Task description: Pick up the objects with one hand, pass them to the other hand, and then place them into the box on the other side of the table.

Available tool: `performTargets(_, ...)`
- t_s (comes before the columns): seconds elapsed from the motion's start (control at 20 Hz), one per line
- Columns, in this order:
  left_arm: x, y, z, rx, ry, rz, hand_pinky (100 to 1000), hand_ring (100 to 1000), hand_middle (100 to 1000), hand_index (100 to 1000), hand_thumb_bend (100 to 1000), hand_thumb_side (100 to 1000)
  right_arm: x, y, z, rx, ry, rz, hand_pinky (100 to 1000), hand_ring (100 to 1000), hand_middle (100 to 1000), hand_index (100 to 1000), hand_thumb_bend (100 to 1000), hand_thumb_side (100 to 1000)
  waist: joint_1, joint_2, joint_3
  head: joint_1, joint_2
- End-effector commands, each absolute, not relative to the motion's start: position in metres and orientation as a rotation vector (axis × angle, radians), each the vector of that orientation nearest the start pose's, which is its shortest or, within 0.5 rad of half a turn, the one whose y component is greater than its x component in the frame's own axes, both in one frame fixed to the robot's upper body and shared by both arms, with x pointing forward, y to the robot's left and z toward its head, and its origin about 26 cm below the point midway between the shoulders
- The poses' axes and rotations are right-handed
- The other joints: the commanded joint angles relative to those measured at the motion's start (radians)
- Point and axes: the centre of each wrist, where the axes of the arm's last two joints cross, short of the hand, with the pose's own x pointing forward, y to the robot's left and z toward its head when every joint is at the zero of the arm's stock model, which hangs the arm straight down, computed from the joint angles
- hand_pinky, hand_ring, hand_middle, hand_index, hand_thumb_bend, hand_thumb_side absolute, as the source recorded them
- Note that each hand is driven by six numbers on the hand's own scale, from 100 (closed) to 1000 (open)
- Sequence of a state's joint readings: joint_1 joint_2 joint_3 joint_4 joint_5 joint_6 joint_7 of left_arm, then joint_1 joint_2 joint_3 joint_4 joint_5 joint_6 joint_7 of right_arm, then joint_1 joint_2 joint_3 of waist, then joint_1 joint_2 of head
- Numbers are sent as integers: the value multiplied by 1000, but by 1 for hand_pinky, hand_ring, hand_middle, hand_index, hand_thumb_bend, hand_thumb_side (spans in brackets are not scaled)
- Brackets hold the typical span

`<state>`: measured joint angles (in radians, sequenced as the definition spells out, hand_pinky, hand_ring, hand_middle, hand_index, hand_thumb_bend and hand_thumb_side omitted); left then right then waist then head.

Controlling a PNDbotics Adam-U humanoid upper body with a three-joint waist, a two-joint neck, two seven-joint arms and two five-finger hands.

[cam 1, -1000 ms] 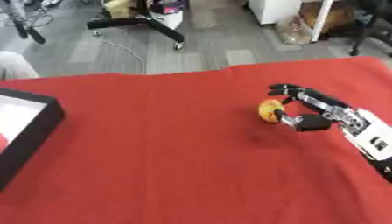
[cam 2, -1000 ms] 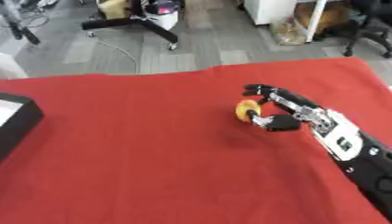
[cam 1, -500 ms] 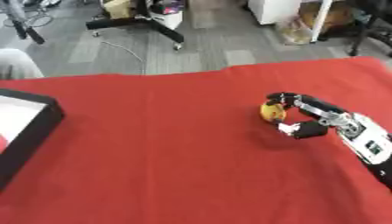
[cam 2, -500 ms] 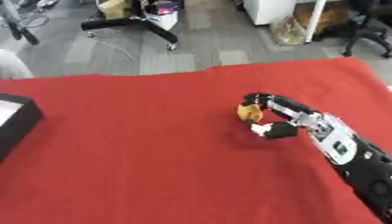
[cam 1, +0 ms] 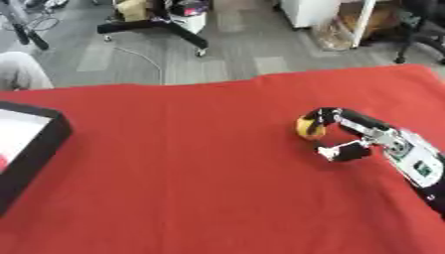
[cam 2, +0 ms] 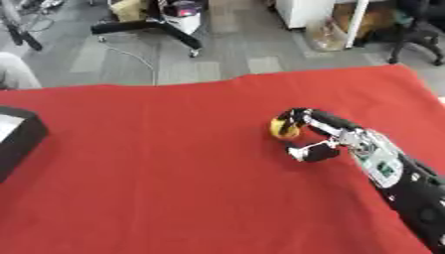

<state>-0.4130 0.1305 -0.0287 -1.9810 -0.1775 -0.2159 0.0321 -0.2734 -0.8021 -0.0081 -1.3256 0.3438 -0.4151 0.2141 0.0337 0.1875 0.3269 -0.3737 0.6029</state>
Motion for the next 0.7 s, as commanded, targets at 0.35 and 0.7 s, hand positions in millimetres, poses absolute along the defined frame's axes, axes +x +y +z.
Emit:
performTargets(0.35,308,209,220,131,-2628,-326,511,501,527,748,414,636,331,-459,161,-814,-1797,952,623,703,422,297,100,100,5,1,-7,-4,-13)
performTargets(0.7,308,209,220,120,-2632,-320,507,520,526,749,407,636,329,-453,160,-863,-1862,877,561,661,407,289,100,100,8,-1,-11,-10,-10)
